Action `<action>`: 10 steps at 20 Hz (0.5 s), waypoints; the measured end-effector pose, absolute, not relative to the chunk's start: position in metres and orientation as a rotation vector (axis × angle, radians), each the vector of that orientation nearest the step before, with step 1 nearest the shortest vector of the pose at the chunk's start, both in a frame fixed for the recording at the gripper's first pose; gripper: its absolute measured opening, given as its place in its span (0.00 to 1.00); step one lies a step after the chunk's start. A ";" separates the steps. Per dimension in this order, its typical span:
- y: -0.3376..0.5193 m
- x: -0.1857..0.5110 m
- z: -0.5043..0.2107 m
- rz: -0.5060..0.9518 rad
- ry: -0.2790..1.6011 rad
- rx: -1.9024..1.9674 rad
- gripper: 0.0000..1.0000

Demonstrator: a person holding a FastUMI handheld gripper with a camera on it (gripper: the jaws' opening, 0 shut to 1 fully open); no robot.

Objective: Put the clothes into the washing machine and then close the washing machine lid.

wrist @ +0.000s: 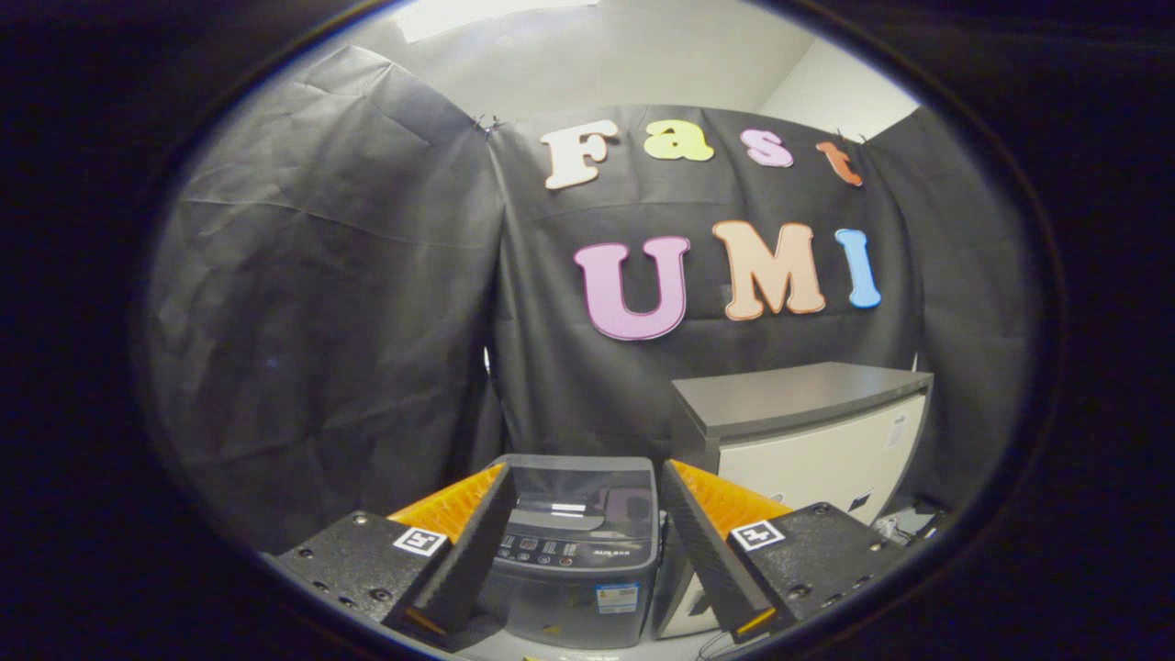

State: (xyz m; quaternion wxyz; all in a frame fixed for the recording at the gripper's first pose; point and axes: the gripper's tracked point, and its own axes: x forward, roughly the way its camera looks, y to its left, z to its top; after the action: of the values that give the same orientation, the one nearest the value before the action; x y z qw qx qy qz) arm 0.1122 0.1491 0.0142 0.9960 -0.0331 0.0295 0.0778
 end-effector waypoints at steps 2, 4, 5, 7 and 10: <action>0.133 0.115 0.018 0.121 0.051 -0.139 0.97; 0.130 0.117 0.022 0.126 0.009 -0.181 0.97; 0.135 0.120 0.018 0.151 -0.005 -0.169 0.97; 0.136 0.124 0.013 0.182 -0.035 -0.126 0.97; 0.121 0.127 0.015 0.179 -0.072 -0.077 0.97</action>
State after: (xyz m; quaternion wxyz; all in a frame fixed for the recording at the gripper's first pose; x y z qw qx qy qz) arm 0.1265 0.1214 0.0148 0.9946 -0.0383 -0.0358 0.0896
